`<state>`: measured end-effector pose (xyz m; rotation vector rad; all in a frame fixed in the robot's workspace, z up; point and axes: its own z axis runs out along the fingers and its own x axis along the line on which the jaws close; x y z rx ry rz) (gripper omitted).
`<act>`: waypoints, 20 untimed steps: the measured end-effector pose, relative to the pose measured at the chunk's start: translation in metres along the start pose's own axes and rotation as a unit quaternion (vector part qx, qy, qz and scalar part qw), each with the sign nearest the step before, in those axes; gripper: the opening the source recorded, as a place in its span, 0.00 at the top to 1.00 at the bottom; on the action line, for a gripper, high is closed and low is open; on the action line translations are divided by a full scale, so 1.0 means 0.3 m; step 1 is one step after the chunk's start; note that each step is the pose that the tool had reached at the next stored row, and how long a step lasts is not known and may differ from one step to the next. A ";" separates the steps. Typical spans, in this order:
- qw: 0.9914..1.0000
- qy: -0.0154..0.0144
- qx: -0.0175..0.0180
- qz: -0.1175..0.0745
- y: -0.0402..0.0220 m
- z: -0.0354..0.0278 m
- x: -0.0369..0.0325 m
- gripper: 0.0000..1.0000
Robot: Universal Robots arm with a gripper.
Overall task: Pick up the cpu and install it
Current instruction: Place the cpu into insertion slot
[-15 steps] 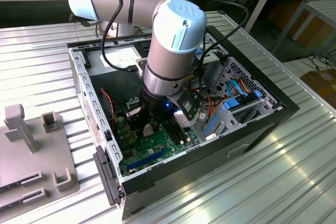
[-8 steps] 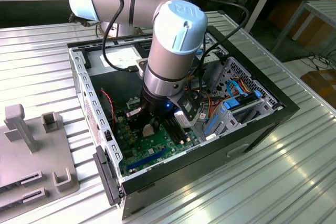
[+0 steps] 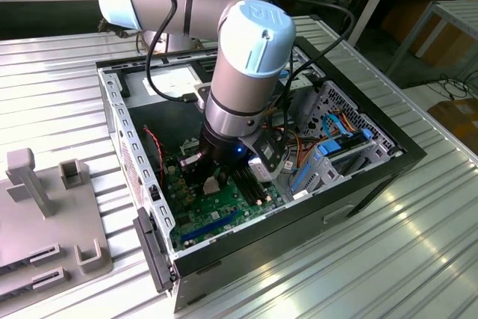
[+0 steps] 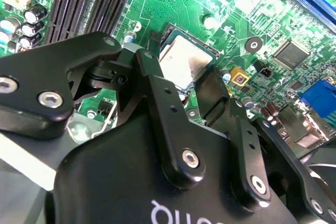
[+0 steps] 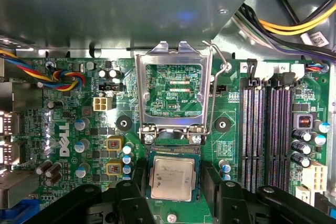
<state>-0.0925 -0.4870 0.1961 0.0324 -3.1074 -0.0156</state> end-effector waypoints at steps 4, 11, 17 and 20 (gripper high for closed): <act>1.000 0.000 0.000 0.000 0.000 -0.009 0.000 0.47; 1.000 0.000 0.001 0.000 0.000 -0.010 0.002 0.47; 1.000 0.000 0.001 0.000 0.000 -0.010 0.006 0.47; 1.000 0.000 0.001 -0.001 0.003 -0.010 0.006 0.47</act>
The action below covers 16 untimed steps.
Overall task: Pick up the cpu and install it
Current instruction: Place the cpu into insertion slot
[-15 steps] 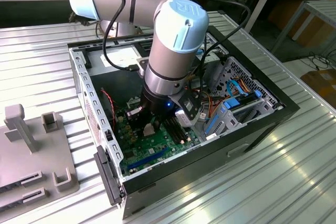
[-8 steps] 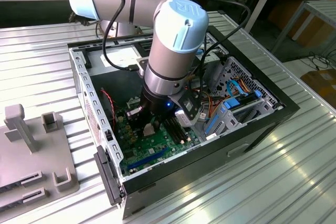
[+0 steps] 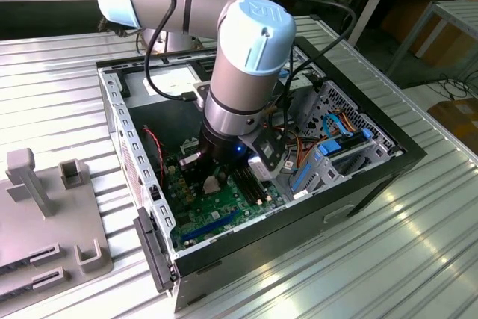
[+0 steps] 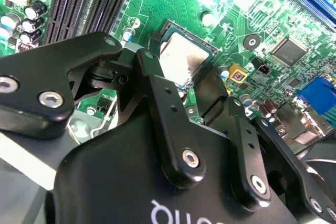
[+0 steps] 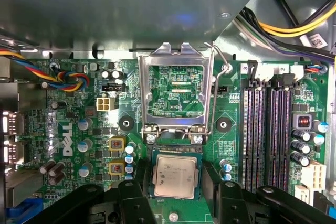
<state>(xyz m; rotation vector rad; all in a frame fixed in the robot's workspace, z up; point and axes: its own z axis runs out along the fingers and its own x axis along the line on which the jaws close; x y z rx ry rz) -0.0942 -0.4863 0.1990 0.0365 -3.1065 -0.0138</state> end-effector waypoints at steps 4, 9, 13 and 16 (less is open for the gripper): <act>1.000 0.000 0.000 -0.003 0.001 0.000 0.001 0.47; 1.000 0.000 0.000 -0.007 0.001 0.000 0.005 0.47; 1.000 0.000 0.000 -0.008 0.001 0.000 0.005 0.47; 1.000 0.000 0.000 -0.009 0.001 0.000 0.005 0.47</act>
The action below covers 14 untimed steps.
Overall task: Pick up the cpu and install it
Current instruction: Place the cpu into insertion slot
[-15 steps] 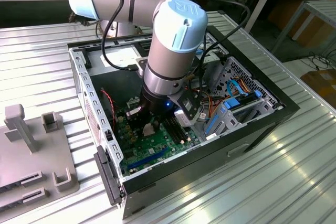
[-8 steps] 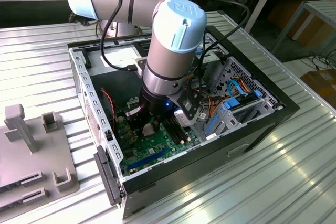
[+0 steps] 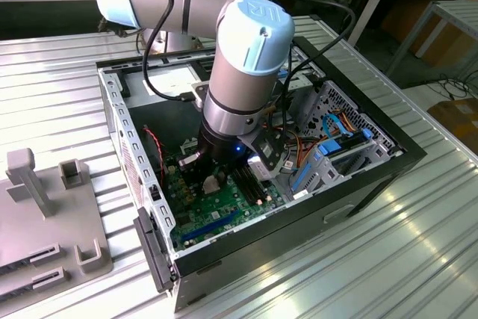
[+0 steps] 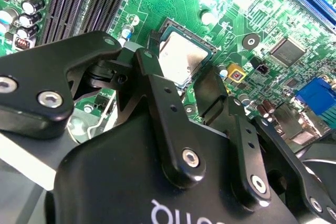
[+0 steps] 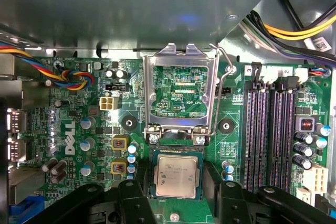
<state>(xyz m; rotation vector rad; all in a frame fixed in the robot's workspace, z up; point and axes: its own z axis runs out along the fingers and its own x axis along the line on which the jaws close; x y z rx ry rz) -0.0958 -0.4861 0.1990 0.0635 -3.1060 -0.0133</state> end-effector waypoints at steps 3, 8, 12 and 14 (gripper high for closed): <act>1.000 0.000 0.000 -0.001 0.000 -0.001 -0.002 0.47; 1.000 0.000 0.000 -0.001 0.000 -0.001 -0.006 0.47; 1.000 0.000 0.001 -0.003 0.000 -0.001 -0.007 0.47; 1.000 0.000 0.001 -0.004 0.000 -0.001 -0.007 0.47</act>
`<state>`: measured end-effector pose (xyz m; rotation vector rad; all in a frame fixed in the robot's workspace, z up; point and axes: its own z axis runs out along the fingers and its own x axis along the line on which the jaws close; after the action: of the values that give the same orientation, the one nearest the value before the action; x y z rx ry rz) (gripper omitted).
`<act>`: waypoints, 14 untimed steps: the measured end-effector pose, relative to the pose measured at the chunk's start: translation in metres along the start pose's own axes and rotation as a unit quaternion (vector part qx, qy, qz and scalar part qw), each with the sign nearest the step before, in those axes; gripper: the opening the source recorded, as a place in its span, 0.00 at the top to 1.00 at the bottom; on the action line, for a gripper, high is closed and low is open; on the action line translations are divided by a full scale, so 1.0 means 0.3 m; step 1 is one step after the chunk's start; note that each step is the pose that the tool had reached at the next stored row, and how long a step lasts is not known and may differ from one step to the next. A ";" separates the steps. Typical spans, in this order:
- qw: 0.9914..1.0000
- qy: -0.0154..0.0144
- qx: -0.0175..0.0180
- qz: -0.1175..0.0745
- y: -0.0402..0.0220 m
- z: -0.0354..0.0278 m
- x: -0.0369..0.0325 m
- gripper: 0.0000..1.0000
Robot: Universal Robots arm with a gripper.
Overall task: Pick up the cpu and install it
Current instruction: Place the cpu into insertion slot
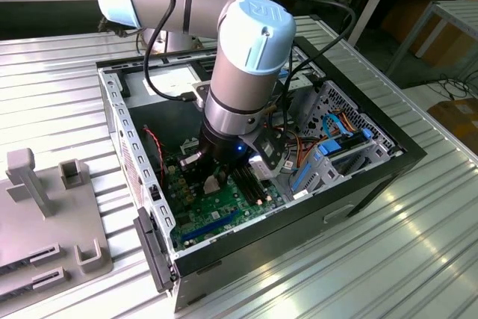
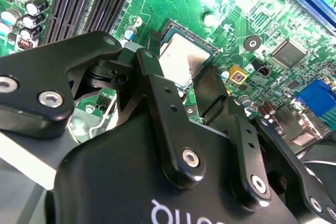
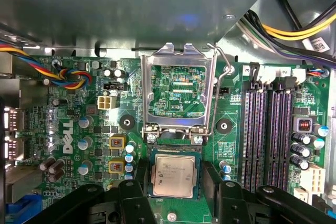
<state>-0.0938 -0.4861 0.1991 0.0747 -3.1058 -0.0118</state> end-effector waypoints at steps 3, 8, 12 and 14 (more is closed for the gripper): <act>1.000 0.000 0.001 -0.004 0.000 0.000 0.000 0.47; 1.000 0.000 0.001 -0.008 0.000 0.000 0.000 0.47; 1.000 0.000 0.001 -0.008 0.000 0.000 0.002 0.47; 1.000 0.000 0.001 -0.008 0.000 0.000 0.004 0.47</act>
<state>-0.0949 -0.4861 0.1991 0.1009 -3.1049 -0.0096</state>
